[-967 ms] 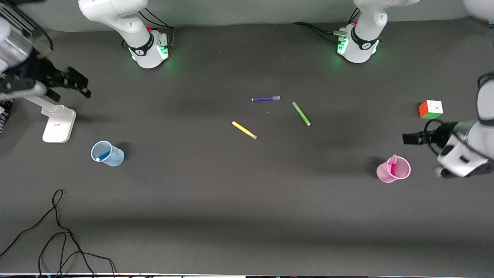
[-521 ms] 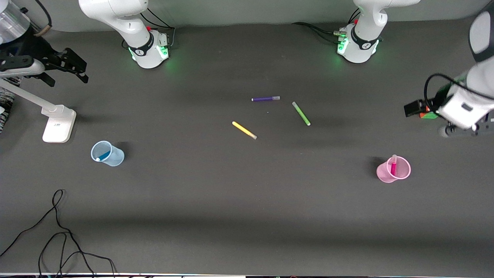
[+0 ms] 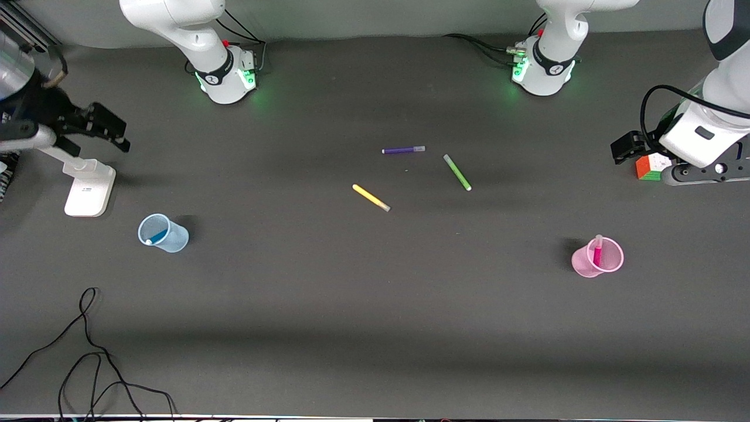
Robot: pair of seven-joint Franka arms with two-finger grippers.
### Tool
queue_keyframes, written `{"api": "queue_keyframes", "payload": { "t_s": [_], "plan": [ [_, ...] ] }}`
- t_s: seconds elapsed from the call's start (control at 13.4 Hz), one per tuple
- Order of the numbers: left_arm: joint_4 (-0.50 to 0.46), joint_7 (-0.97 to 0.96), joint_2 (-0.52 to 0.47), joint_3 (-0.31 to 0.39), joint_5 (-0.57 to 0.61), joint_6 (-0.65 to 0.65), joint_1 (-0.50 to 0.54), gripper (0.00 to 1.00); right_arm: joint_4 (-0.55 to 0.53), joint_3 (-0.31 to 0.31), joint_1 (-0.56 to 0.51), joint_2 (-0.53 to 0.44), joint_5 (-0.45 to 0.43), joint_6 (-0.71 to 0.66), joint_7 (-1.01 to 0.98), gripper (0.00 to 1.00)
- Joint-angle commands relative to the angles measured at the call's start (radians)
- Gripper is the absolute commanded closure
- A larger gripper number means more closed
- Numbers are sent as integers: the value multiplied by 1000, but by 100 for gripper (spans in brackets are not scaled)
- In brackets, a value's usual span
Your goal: Place pink and blue markers in matching cups
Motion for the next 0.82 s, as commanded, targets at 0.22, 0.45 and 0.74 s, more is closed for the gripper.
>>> {"api": "queue_keyframes", "payload": {
  "t_s": [0.22, 0.45, 0.74],
  "plan": [
    [98, 9, 52, 38, 15, -17, -44, 0, 90, -9, -6, 98, 23, -7, 9, 0],
    [112, 10, 68, -115, 12, -17, 127, 0, 85, -9, -4, 87, 23, -16, 12, 0],
    [116, 10, 69, -165, 14, -20, 171, 0, 85, -7, -4, 87, 23, -21, 12, 0]
  ]
}}
